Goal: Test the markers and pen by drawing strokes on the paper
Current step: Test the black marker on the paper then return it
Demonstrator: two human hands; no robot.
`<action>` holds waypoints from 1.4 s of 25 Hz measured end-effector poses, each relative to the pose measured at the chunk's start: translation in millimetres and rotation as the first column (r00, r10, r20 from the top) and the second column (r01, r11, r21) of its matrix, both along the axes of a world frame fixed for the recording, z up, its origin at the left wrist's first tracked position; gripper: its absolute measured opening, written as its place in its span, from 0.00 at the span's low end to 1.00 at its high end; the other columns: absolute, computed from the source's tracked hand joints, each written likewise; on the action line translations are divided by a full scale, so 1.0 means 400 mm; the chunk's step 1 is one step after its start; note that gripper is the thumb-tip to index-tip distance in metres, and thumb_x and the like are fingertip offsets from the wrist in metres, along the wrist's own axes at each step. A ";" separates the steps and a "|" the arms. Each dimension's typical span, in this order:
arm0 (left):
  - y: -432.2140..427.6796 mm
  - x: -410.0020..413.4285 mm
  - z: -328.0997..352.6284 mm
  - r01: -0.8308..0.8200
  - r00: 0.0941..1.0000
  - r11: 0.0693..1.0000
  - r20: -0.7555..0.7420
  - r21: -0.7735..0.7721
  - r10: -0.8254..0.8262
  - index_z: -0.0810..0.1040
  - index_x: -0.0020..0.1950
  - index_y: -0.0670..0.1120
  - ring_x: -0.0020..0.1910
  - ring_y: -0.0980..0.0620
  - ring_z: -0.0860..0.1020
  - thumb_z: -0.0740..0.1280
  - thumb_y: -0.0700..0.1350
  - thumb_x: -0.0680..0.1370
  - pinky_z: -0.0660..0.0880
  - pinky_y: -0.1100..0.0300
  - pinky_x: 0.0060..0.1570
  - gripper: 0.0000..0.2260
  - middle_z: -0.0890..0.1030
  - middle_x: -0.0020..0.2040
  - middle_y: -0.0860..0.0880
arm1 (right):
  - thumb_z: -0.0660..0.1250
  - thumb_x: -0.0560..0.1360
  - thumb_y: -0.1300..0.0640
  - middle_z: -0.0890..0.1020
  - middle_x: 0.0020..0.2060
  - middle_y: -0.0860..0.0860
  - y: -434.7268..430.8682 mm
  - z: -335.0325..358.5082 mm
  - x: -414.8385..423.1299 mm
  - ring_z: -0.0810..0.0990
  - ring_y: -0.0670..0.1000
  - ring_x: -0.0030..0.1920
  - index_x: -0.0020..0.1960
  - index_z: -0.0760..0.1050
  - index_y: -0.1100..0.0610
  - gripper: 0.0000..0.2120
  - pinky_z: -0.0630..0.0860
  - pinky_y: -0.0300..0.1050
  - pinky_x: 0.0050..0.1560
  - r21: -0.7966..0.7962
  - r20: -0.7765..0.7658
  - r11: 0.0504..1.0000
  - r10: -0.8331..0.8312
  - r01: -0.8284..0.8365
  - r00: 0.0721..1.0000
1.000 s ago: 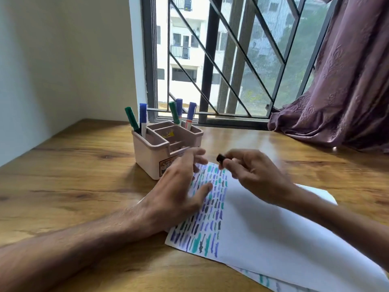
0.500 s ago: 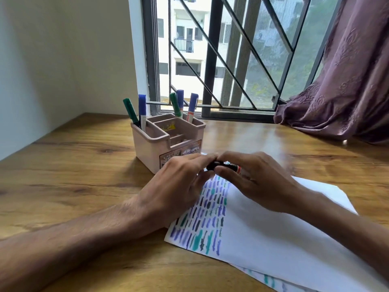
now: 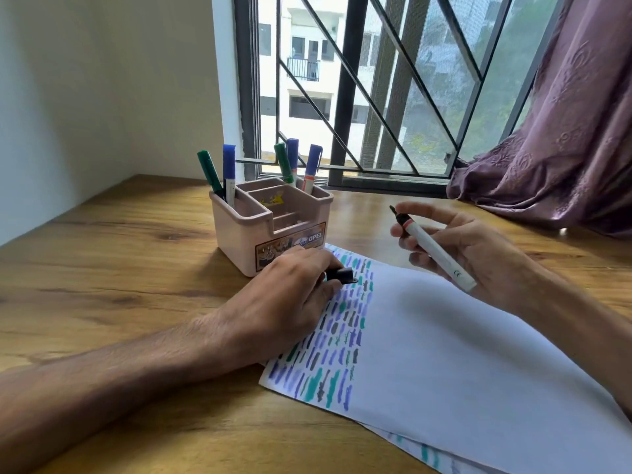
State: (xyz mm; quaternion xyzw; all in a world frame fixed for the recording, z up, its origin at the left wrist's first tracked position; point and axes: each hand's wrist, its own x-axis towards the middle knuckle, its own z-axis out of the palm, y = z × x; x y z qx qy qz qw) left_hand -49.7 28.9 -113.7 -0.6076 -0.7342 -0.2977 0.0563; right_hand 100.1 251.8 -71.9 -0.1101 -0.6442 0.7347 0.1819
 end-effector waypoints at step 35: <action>-0.002 0.000 0.004 0.005 1.000 0.998 -0.016 -0.057 -0.006 0.77 0.67 0.50 0.58 0.60 0.75 0.64 0.48 0.83 0.72 0.66 0.59 0.13 0.79 0.60 0.55 | 0.73 0.72 0.71 0.84 0.28 0.51 -0.024 -0.071 -0.023 0.74 0.49 0.21 0.37 0.85 0.58 0.10 0.70 0.41 0.23 0.693 -0.153 0.660 -0.259 0.291 0.954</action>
